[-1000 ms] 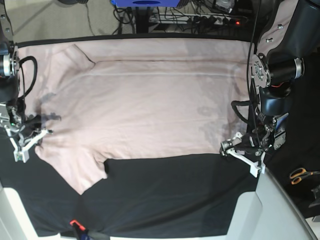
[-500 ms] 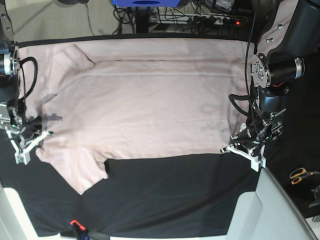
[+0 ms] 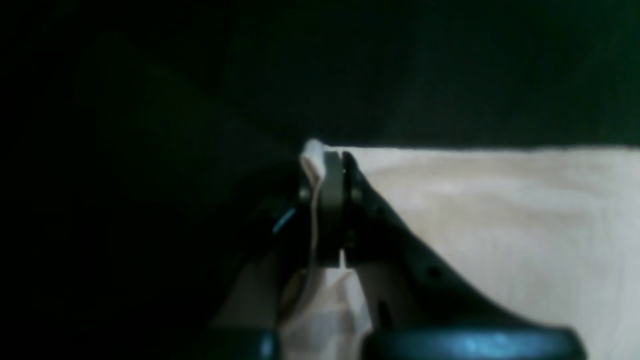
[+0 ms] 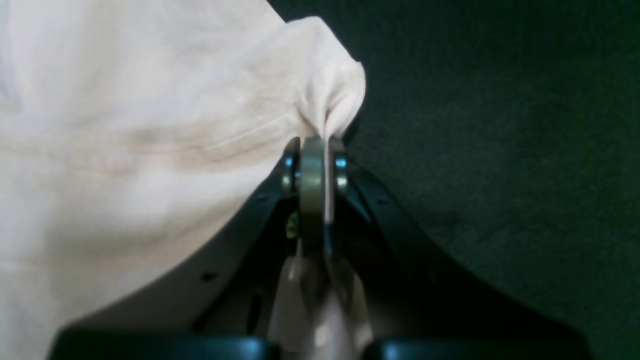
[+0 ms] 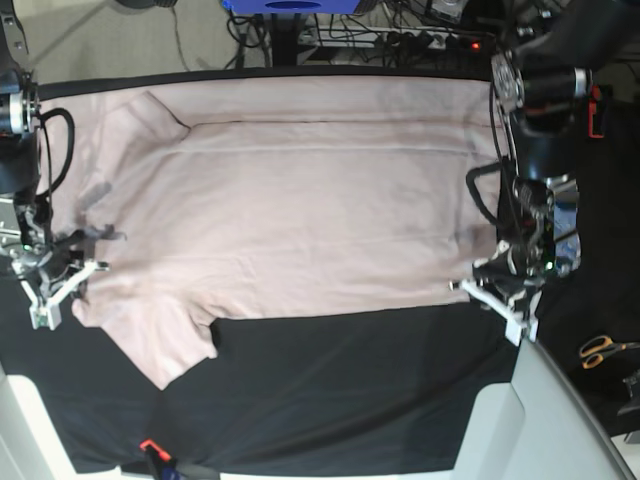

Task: Fold the T-shirt properly
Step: 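Grasp the hem corners with the right and left grippers, then lift the hem with both grippers and fold it toward the folded shoulder edge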

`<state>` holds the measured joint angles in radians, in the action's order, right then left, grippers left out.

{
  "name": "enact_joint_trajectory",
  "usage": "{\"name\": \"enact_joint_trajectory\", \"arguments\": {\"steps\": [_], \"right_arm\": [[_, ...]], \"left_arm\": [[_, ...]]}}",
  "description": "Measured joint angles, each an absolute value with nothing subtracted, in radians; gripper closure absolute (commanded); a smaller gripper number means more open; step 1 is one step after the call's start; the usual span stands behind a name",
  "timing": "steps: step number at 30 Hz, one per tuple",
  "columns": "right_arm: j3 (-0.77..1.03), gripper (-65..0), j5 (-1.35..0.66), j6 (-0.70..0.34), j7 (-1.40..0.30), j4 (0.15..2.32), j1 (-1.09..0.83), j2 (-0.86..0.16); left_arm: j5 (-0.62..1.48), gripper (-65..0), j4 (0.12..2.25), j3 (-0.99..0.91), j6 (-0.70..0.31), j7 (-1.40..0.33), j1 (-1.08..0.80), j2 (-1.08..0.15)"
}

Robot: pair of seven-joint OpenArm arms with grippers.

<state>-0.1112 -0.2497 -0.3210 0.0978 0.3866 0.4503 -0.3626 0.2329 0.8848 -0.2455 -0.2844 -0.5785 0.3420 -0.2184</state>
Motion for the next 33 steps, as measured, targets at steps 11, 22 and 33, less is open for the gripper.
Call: {"name": "enact_joint_trajectory", "arguments": {"steps": [11,22,33], "right_arm": [[-0.008,0.0,-0.244,-0.320,0.037,0.625,0.322,-0.363],[0.075,0.0,-0.242,-0.327,-0.063,0.824,0.220,-0.364],[0.144,0.0,-0.246,-0.329,-0.216,1.016,0.128,-0.358]], "left_arm": [[0.232,0.0,1.192,-0.247,-0.284,-0.688,0.200,-0.218],[0.237,0.0,1.493,-0.299,-0.290,-0.824,0.053,-0.187],[0.234,0.0,1.684,-0.311,-0.287,-0.866,-0.100,-0.180]]}}
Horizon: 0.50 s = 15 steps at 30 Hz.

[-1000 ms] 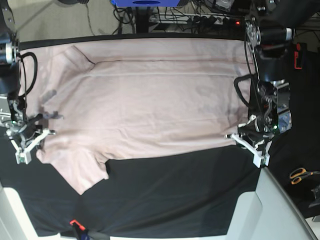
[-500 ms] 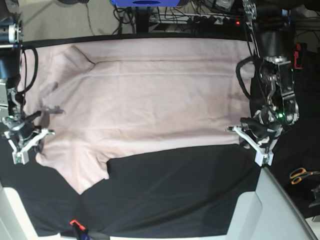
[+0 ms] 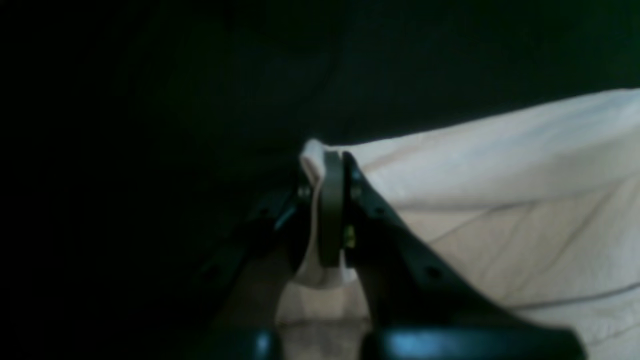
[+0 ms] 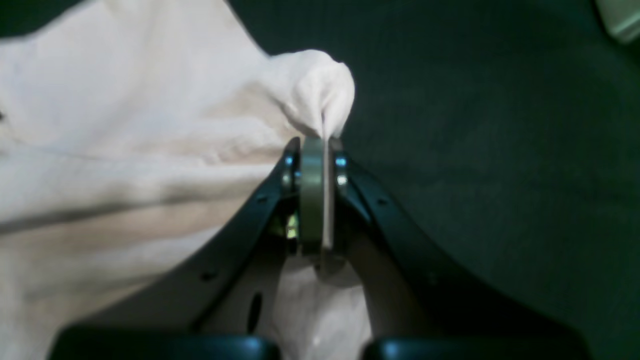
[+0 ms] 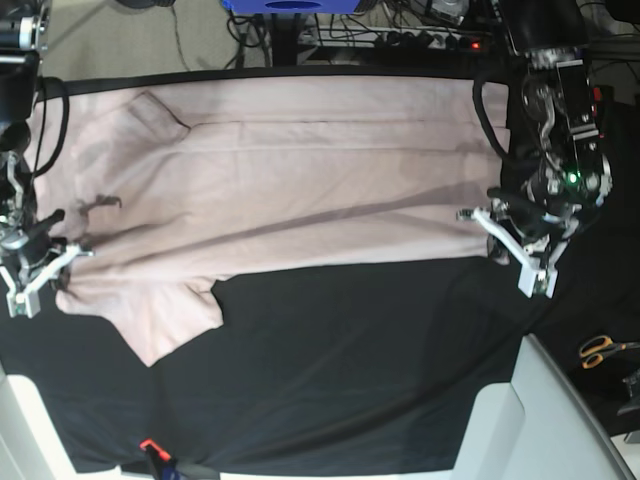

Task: Fold the T-shirt properly
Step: 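Lift the hem with both grippers and fold it toward the folded shoulder edge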

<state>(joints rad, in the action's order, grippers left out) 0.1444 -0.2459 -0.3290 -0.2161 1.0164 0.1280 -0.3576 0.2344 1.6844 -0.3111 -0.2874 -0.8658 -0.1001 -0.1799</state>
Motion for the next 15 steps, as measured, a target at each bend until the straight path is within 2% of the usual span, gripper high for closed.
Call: {"name": "enact_joint_trajectory", "arguments": {"steps": [13,15], "right_arm": [[0.177,-0.3,-0.246,-0.320,-0.325,1.117,0.019,-0.344],[0.177,-4.4,-0.246,-0.321,-0.326,1.117,0.015,-0.333]], "left_arm": [[0.232,0.0,1.723,-0.305,-0.287,-0.865,-0.234,-0.142],[0.232,0.0,1.721,-0.305,-0.287,-0.865,-0.233,-0.142]]}}
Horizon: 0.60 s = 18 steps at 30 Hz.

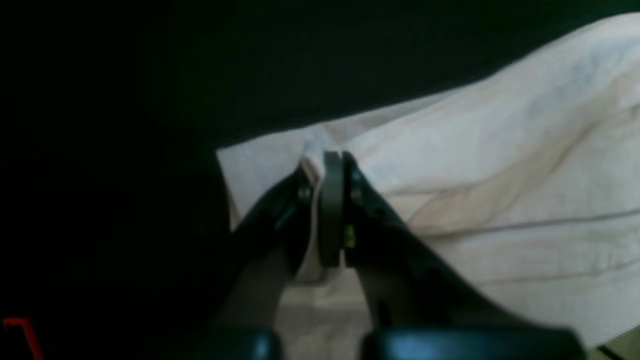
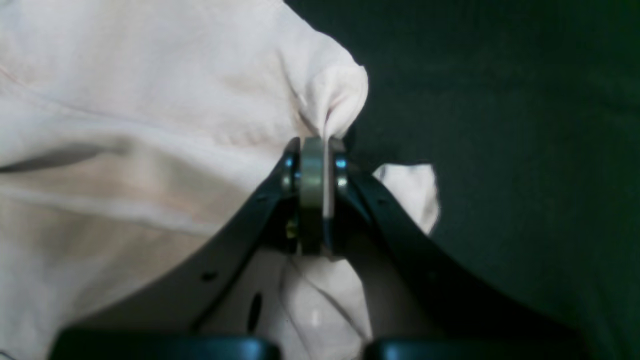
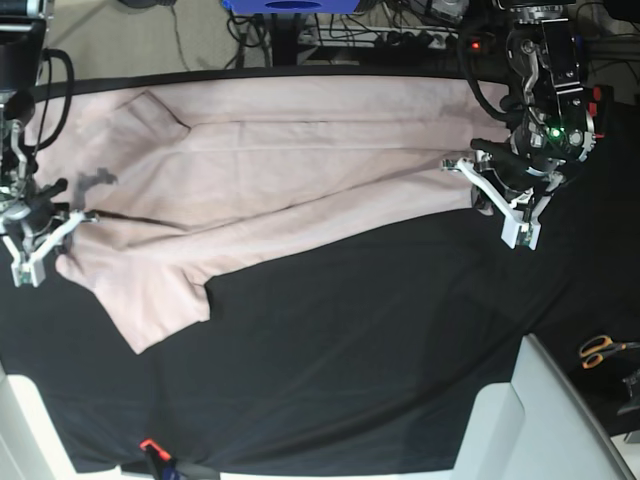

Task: Fold the T-shirt properly
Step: 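Lift the hem with both grippers and fold it toward the folded shoulder edge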

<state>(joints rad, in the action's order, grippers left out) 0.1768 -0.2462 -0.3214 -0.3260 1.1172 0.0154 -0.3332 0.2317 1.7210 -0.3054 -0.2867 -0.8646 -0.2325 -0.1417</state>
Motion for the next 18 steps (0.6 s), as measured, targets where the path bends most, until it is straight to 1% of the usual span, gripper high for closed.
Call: {"name": "enact_joint_trajectory", "arguments": {"steps": [1,3,5,7,10,12,14,16,18], "right_arm": [[0.177,-8.3,-0.246,-0.322,-0.327,1.117,0.016,-0.329],[0.177,-18.6,-0.249,-0.325,-0.376,1.125,0.017,-0.328],[0.177,-26.0,-0.239,-0.319,-0.450,1.172,0.012,-0.331],[0.177,-30.9,-0.237,-0.319,-0.445,1.255,0.005,-0.332],[0.170,-34.4,-0.255,-0.333,-0.433,1.309,0.049,-0.330],[0.160,-35.4,-0.257,-0.342,-0.432,1.256,0.128,-0.331],[0.086,-36.0,-0.236,-0.317,-0.426,1.098,0.242,-0.340],[0.000,-36.0,-0.247,-0.337,-0.412,0.907,0.361,-0.345],[-0.074,-36.0,-0.247,-0.335,-0.307,0.741,0.441,-0.331]], "left_arm": [[0.232,0.0,1.721,-0.305,-0.287,-0.860,-0.232,-0.141],[0.231,0.0,1.721,-0.305,-0.287,-0.855,-0.234,-0.135],[0.224,0.0,1.721,-0.307,-0.287,-0.859,-0.240,-0.133],[0.224,0.0,1.721,-0.308,-0.287,-0.858,-0.241,-0.133],[0.224,0.0,1.721,-0.312,-0.287,-0.858,-0.241,-0.134],[0.224,0.0,1.721,-0.315,-0.287,-0.858,-0.240,-0.137],[0.224,0.0,1.721,-0.316,-0.287,-0.858,-0.240,-0.137],[0.224,0.0,1.721,-0.315,-0.287,-0.858,-0.237,-0.136],[0.228,0.0,1.721,-0.315,-0.287,-0.857,-0.238,-0.134]]}}
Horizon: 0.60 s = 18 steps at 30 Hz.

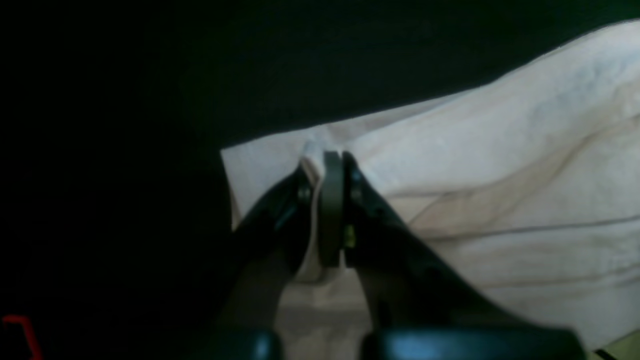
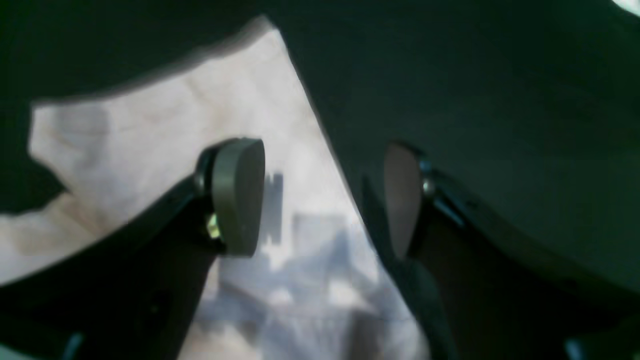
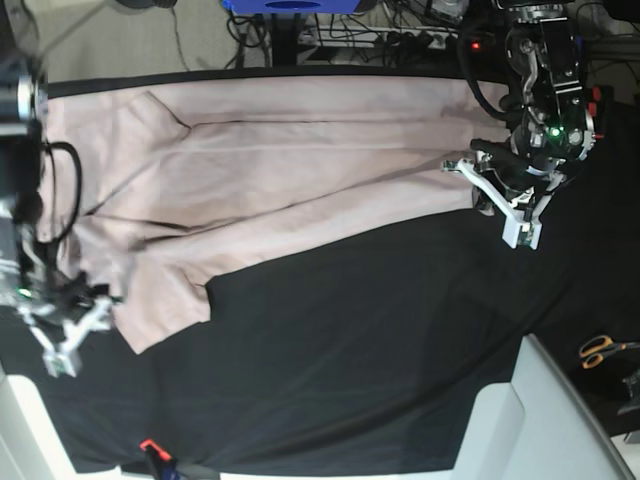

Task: Fold the T-shirt properly
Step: 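Lift the hem with both grippers and fold it toward the folded shoulder edge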

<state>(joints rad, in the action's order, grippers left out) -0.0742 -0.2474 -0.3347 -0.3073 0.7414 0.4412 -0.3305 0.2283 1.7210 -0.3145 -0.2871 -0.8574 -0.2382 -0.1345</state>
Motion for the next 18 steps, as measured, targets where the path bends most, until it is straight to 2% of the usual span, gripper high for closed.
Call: {"name": "enact_joint_trajectory", "arguments": {"steps": [4,9,18], "right_arm": [[-0.215,-36.0,-0.247,-0.336,-0.094,0.450,0.558,-0.322],[-0.298,-36.0,-0.244,-0.326,0.086,0.185,0.665,-0.304],[-0.302,-36.0,-0.258,-0.309,0.156,0.136,0.619,-0.251]], "left_arm": [[0.223,0.0,1.720,-0.318,-0.287,-0.858,-0.239,-0.137],[0.224,0.0,1.720,-0.314,-0.287,-0.858,-0.239,-0.137],[0.224,0.0,1.720,-0.315,-0.287,-0.857,-0.238,-0.139]]}}
